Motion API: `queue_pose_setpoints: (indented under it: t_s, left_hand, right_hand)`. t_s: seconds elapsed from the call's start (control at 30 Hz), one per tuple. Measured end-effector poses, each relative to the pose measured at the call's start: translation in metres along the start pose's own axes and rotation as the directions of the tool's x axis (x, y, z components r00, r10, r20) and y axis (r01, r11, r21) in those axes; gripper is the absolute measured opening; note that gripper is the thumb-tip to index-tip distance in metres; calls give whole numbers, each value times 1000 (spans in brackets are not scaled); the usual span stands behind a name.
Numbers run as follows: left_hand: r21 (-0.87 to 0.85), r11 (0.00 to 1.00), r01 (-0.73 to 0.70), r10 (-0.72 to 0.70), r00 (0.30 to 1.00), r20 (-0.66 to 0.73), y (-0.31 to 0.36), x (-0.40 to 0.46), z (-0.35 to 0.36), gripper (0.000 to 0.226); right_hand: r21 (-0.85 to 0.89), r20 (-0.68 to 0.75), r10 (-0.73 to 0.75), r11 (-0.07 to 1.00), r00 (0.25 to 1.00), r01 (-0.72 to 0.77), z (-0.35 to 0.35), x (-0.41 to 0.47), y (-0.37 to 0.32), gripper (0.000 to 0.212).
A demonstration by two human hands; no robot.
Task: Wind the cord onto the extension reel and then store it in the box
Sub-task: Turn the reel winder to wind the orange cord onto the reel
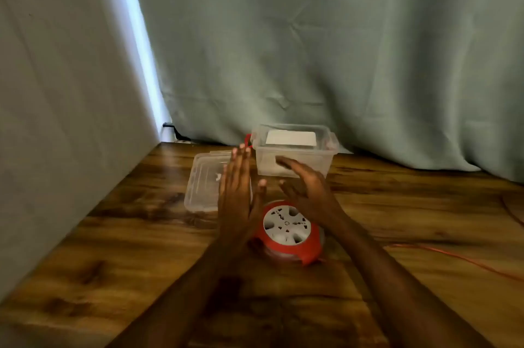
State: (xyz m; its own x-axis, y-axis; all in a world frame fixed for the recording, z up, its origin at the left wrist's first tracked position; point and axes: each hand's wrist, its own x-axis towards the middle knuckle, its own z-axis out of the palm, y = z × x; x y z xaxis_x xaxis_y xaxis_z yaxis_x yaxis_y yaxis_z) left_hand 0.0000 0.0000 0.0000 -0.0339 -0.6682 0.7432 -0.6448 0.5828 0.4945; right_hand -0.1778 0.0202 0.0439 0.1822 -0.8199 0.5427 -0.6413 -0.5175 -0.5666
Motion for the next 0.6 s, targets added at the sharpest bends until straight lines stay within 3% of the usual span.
queue_pose_setpoints:
  t_s: [0.1,0.2,0.27,0.37,0.5,0.6]
  left_hand:
    - [-159,986,48,-32,994,102,-5,-20,0,70]
    - [-334,928,164,-105,977,187,-13,-40,-13,91]
    - [-254,943,215,-102,914,392,-20,-45,-20,116]
    - [-116,989,96,-2,781,625,-19,-51,-20,138]
    - [-137,979,150,-18,735,678,-22,-49,-14,150]
    - [-199,965,172,8,738,674,-27,-46,-13,151]
  right_hand:
    - [-178,139,-85,978,987,109,-4,-9,18,27]
    - [-297,298,3,951,954,89,-17,-23,32,25]
    - [-343,386,70,937,920,72,-28,-27,36,31]
    - [-330,490,121,942,863,55,-39,-23,34,42]
    - [-369,618,198,927,761,59,-45,-7,29,43]
    - [-394,636,197,914,746,95,-40,3,26,39]
